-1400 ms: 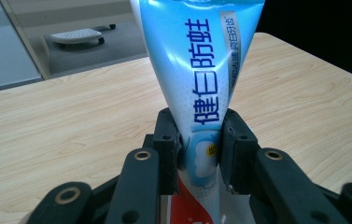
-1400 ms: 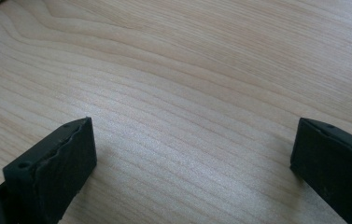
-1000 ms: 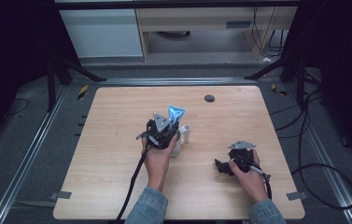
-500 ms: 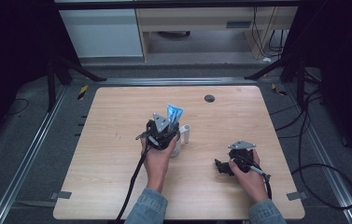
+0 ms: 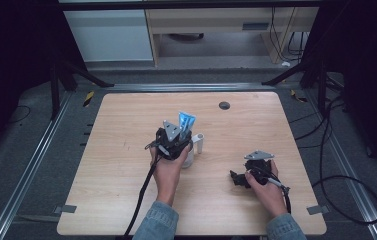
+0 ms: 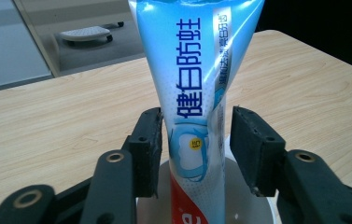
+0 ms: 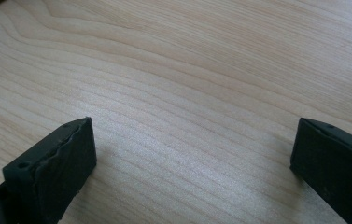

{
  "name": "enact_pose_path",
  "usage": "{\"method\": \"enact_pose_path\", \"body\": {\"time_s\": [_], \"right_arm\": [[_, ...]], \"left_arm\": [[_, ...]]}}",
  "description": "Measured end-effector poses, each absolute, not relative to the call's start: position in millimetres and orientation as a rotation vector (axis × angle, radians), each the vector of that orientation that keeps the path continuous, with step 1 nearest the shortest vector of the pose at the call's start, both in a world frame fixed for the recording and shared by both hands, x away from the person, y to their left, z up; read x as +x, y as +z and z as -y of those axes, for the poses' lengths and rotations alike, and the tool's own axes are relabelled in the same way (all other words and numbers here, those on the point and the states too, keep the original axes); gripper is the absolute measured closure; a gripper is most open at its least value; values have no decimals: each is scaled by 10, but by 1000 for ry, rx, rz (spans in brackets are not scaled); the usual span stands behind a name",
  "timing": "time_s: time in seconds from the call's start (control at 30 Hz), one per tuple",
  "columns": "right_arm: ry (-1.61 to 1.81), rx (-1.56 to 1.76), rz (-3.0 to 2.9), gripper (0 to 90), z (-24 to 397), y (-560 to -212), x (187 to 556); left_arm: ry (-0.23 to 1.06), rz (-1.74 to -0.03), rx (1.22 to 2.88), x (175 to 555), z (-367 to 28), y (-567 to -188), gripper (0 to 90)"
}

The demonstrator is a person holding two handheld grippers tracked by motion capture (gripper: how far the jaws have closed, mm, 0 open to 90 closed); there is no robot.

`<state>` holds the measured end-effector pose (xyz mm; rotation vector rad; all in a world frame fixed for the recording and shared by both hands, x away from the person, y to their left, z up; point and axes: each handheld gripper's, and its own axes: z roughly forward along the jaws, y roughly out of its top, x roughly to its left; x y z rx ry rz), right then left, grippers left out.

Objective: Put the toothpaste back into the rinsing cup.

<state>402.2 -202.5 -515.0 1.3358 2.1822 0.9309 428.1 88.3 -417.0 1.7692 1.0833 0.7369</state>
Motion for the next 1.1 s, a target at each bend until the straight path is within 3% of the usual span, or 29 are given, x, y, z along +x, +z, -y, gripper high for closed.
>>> {"method": "enact_pose_path", "body": {"time_s": [0.5,0.87,1.1], "right_arm": [[932,1336,-2182,5,2025,-5150,4022],[928,1334,-2181,4,2024,-5149,4028],[928,1335,-2180,4,2023,-5150,4027]], "left_arm": [[674,-1087,1843,4257,-937,-4070,330],[635,-1071,1894,4229,-958,-3852,134],[622,-1069,1969,4220,-1018,-3813,75]]}}
